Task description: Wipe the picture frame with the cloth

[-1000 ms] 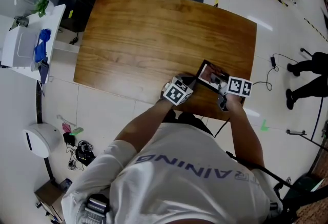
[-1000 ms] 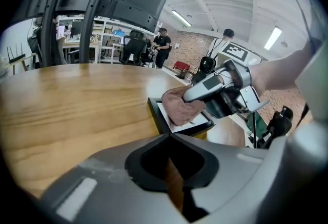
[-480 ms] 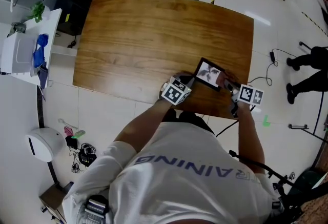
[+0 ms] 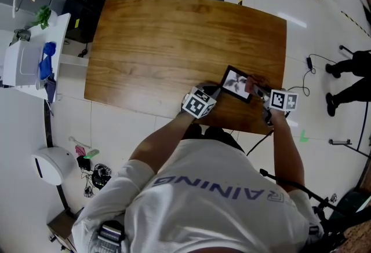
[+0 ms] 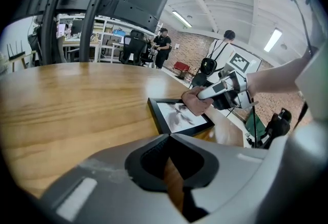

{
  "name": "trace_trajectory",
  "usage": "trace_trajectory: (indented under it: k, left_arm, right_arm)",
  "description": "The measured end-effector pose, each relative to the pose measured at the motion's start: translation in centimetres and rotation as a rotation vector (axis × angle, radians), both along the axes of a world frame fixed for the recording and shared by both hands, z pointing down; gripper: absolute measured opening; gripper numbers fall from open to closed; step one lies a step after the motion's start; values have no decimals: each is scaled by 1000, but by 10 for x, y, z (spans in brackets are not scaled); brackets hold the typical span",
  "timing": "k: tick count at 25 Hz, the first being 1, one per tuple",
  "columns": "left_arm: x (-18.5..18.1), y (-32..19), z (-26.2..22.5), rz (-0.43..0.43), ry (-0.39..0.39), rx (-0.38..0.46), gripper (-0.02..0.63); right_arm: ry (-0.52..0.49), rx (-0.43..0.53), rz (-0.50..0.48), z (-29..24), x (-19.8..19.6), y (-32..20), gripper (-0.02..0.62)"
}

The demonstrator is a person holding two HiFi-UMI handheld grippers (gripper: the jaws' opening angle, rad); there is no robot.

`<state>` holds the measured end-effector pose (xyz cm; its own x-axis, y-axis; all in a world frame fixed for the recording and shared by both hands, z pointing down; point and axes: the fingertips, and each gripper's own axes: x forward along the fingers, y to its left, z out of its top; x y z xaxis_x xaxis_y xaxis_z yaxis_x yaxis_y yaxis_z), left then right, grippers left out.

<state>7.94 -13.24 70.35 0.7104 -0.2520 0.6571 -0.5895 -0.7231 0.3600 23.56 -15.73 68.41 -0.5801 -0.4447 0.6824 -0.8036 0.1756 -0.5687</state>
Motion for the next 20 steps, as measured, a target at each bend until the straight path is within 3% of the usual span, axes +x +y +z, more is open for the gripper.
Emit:
trace_trajectory:
  k: [2,9,14,16,20]
  left_arm:
    - [-2,-5,-4,-9,25,-20,8]
    - [18,-55,-26,51,25,46,8]
    - [13,-69,-18,54,-21,44,8]
    - [9,-73,-11,59,-36,38,8]
    - [9,-78,-5,89,-34,29,8]
  right_arm:
    - [8,2,-55,0,-5,-2,118]
    - [-20,58,-161,1,-27,-16,118]
    - [81,139,-388,-1,-52,-20,117]
    - [76,131,-393,-2,-54,-22,117]
    - [61,112,-299,-2,-51,-22,117]
